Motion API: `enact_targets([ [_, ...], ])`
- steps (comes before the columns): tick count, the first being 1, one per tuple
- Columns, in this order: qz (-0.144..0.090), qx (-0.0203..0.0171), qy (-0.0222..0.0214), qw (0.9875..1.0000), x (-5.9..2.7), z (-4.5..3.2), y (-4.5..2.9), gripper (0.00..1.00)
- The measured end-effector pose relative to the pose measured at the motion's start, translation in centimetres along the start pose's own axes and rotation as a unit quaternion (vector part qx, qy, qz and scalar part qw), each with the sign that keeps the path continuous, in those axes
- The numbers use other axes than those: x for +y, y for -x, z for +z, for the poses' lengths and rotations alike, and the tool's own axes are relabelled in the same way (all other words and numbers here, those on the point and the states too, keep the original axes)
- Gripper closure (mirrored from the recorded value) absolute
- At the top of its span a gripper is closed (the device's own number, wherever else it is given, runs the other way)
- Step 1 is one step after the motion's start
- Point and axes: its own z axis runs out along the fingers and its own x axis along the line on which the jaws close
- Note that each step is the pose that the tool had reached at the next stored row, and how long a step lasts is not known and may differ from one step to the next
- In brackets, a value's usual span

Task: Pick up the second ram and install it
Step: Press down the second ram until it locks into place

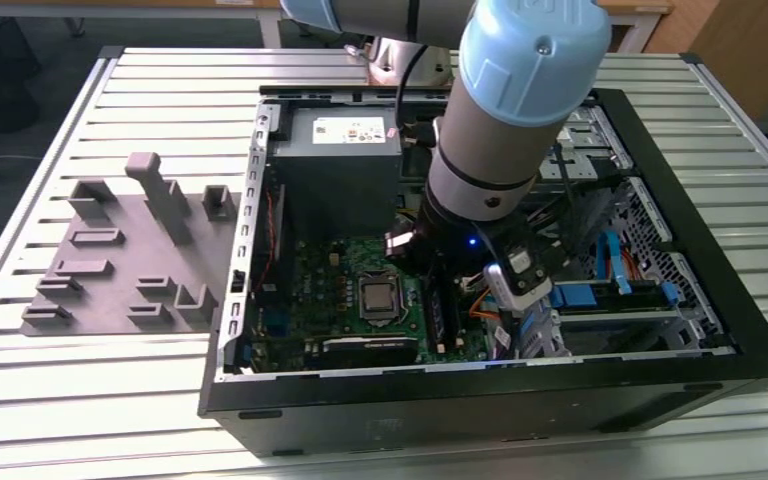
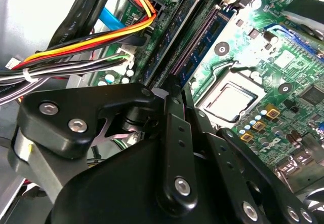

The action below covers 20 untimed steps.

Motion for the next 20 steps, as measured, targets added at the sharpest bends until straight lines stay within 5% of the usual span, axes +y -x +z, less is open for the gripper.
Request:
enact_targets([
  [20,0.003,-0.0002,0.0038,1.0000,-0.15,0.01,0.03,0.86],
])
